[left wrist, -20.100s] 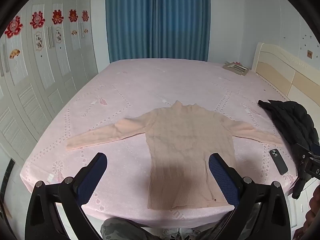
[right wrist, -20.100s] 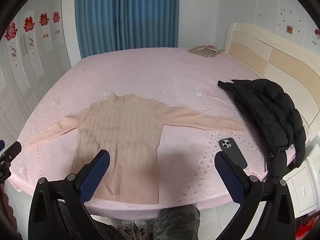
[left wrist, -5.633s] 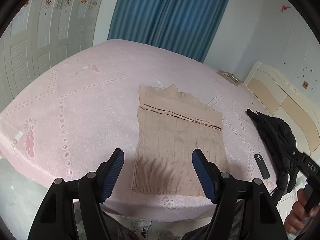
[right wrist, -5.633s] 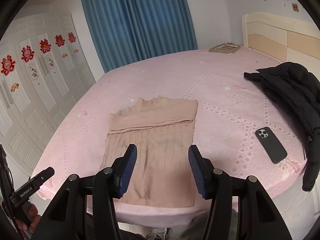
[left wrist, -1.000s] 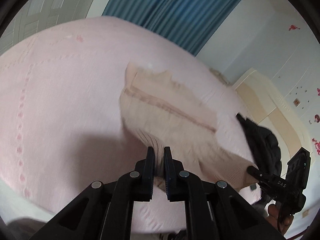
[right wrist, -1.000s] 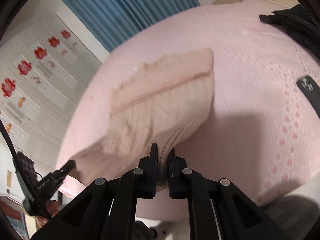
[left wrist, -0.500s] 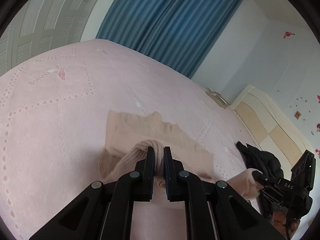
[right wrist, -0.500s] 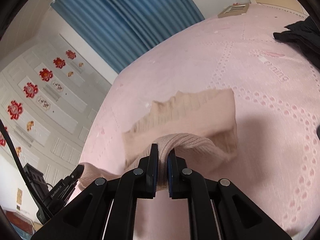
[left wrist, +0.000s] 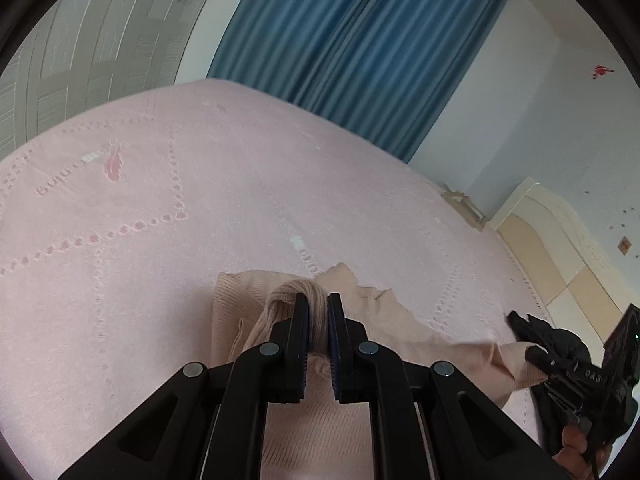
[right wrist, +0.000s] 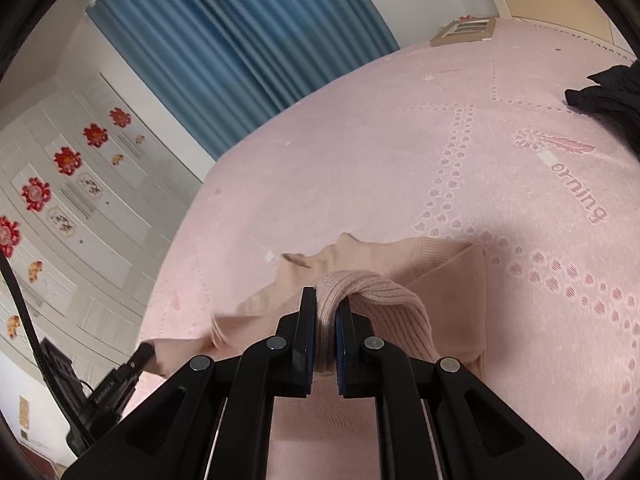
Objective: Fold small clothes
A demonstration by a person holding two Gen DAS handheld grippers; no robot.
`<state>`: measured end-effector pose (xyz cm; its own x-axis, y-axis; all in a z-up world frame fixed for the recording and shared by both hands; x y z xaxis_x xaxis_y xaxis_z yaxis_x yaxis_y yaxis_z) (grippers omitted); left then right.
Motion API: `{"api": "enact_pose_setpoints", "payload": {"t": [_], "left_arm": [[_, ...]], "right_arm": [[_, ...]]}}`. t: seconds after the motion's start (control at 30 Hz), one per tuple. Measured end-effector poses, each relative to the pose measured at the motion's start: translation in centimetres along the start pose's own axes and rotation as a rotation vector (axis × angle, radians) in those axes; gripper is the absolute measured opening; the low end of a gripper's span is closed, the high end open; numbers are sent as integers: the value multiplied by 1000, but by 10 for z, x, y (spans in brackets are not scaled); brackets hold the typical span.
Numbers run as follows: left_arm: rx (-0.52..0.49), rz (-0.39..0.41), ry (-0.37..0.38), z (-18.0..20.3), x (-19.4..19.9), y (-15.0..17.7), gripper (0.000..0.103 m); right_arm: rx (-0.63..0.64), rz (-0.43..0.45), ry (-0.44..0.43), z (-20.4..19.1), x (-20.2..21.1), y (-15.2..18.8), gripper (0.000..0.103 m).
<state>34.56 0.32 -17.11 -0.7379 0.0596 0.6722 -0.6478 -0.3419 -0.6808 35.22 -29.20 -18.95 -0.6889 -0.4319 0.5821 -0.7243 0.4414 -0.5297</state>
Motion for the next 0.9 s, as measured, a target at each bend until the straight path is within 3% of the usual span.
{"api": "enact_pose_setpoints", "payload": {"t": [0.2,0.27,0.33,0.37,0.4,0.47,0.67,0.83,0.9], "left_arm": [[-56,-28,-36,12,-48,2,9],[-57,-38,-18,15,-61,1,9],[-55,-38,8,16,-65,1,13],[-54,-32,-5,15,-65,2,25],[-58,-25,-19,14,-66,2,43],[-61,-7,-30,12,-64,4,64],[-30,-78,-16,10,-73,22,65],[-98,-124,-61,11,-68,47,65],[-143,-138,-70,10,-57,59,67]], "right_arm": [[9,-49,61,29,-43,-5,8],[2,-44,65,36,-53,-7,8],[-21,-22,54,46,-60,-9,15],[-42,-12,54,52,-62,-8,21],[-73,-4,54,60,-62,-5,25],[-89,-19,56,68,-65,0,31],[18,-83,124,64,-58,18,31],[81,-147,185,59,-44,40,32],[103,-154,187,54,-40,46,39]]}}
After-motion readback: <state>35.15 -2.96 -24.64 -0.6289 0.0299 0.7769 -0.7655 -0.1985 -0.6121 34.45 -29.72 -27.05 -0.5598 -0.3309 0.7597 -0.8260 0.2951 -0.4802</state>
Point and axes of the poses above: each gripper's, at about its wrist camera, not at the fingertips, and x roughly against the way its jaws point, z to its right, y to its underside, the point moved 9 cm from there along -x, roughly the way its jaws point, and after that the axes turned 13 degrees about -y, right-handed, at the moved point
